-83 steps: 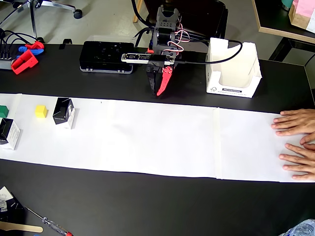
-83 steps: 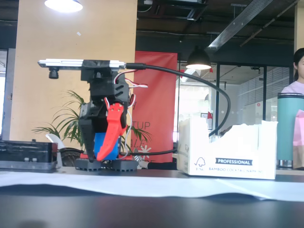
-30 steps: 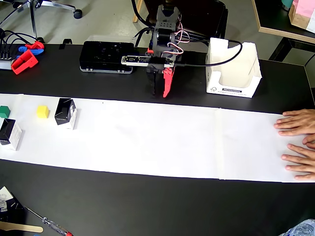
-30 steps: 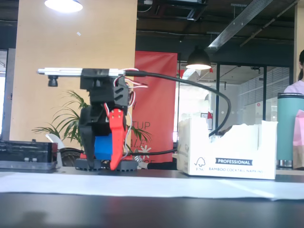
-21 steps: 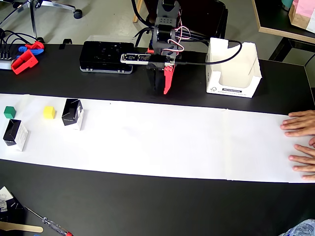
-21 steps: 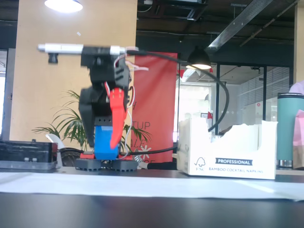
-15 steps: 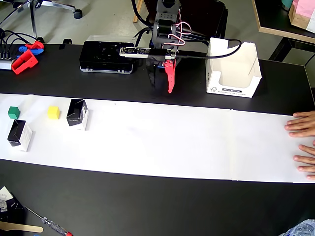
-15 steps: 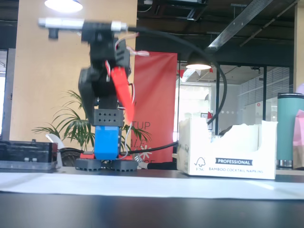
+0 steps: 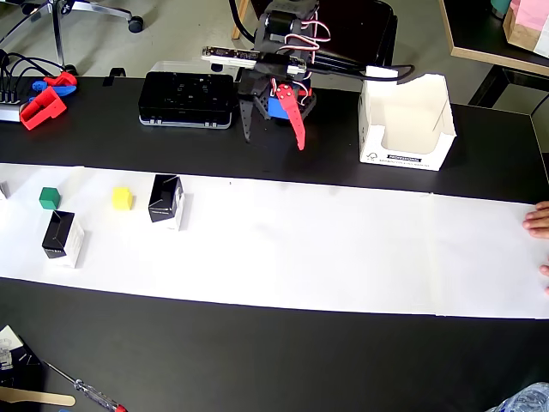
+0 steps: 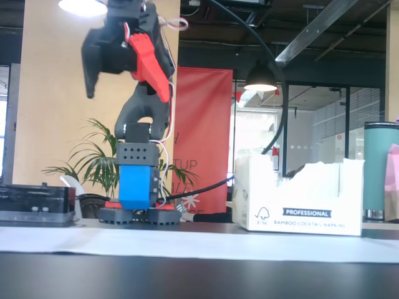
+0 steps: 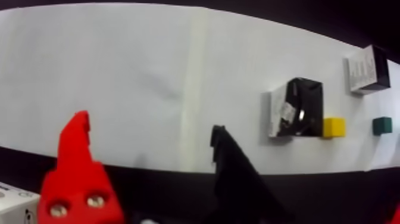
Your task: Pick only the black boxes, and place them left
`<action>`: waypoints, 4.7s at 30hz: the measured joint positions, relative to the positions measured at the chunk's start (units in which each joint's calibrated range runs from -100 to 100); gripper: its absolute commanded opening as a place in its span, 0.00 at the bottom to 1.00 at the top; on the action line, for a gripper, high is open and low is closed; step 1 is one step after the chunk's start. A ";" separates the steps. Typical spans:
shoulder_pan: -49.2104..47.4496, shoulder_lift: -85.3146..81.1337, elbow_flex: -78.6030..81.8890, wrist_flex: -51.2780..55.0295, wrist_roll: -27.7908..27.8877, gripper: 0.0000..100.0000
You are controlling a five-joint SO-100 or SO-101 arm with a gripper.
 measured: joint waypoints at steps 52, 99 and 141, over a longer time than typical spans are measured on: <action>9.14 50.29 -32.92 -2.28 7.28 0.50; -26.86 41.76 -13.24 -11.06 -15.09 0.07; -92.29 17.64 -22.33 23.31 -45.62 0.07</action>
